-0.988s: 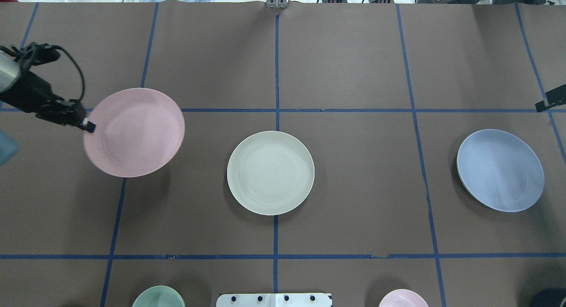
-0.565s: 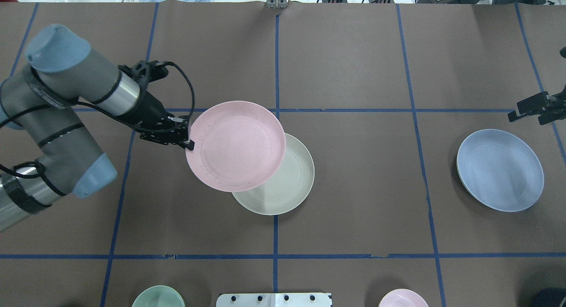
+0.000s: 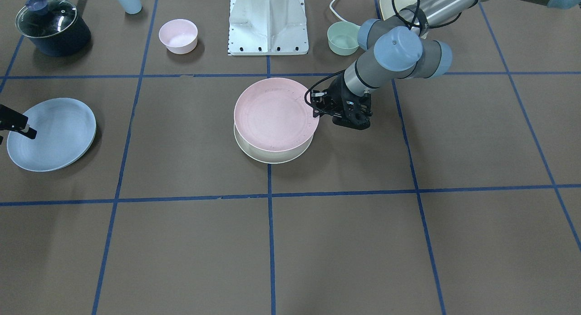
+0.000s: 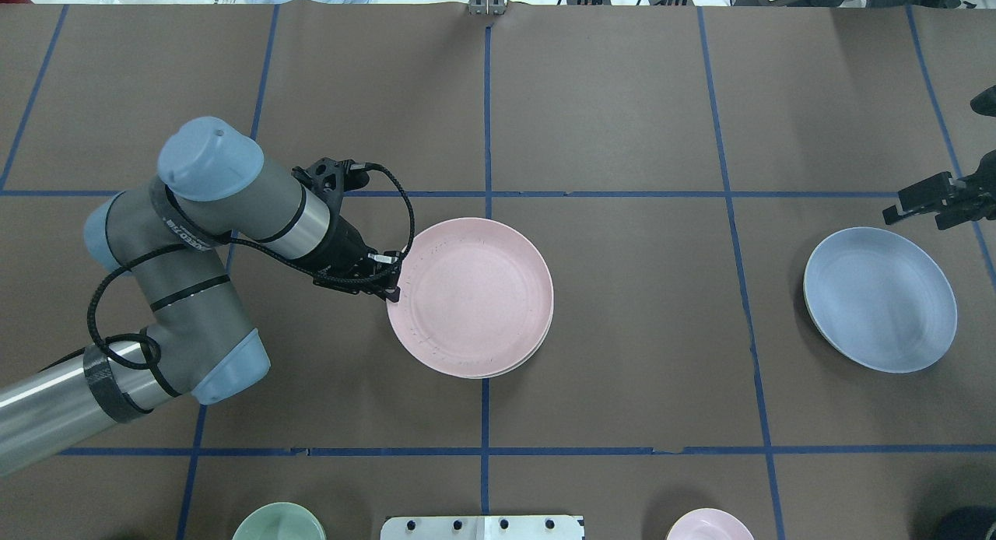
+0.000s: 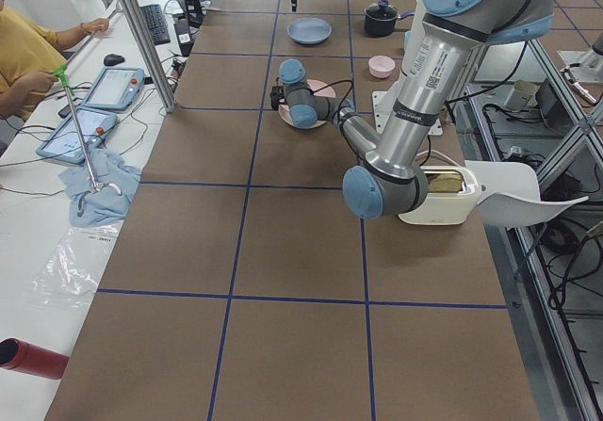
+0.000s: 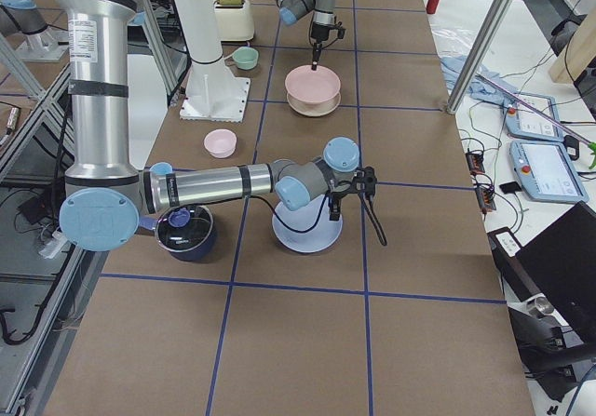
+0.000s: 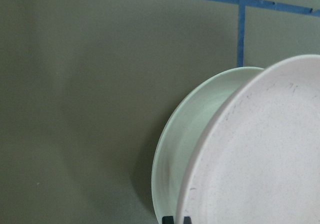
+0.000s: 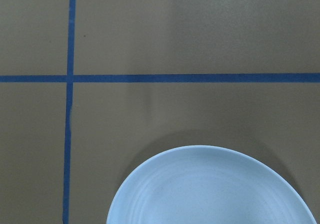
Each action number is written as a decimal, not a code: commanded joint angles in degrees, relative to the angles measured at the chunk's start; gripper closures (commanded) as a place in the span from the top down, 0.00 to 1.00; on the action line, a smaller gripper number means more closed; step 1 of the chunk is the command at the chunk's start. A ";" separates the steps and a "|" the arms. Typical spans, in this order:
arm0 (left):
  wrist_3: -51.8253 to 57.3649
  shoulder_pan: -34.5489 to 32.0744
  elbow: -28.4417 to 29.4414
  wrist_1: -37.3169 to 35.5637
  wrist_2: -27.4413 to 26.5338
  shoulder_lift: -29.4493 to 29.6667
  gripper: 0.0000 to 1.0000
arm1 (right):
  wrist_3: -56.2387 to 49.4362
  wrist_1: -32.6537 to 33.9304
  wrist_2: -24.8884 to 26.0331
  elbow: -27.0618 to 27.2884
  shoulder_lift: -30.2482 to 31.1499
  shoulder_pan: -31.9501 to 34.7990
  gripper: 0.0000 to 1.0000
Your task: Stack three plates with pink and blue
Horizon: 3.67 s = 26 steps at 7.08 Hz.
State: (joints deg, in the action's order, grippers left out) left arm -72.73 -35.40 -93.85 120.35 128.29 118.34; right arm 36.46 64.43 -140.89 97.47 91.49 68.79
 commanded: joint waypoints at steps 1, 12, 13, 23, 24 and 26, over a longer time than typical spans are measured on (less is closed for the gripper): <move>0.04 1.04 2.25 4.94 -1.38 0.32 0.73 | 0.10 -0.01 0.17 -0.26 0.09 -0.24 1.00; -2.33 -4.59 -0.54 5.60 -1.47 -0.56 1.00 | -0.61 -18.80 5.80 -13.42 8.27 -4.99 0.06; -2.33 -4.68 -0.54 5.60 -1.47 -0.65 1.00 | -0.69 -18.91 5.71 -13.53 8.27 -4.99 0.00; 6.78 -14.48 -3.89 5.86 4.73 -6.89 1.00 | 46.78 -19.79 3.66 1.84 -11.37 -17.85 0.00; 6.98 -16.35 -3.88 5.95 6.42 -6.98 1.00 | 54.77 -19.61 11.43 3.16 -15.51 -25.04 0.00; 6.90 -16.63 -3.97 6.03 6.53 -6.98 1.00 | 59.94 -18.13 24.19 2.82 -21.15 -36.05 0.00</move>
State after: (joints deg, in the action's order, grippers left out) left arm -65.93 -51.56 -97.74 126.36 134.44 111.45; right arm 92.87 45.31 -124.63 100.39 73.94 39.37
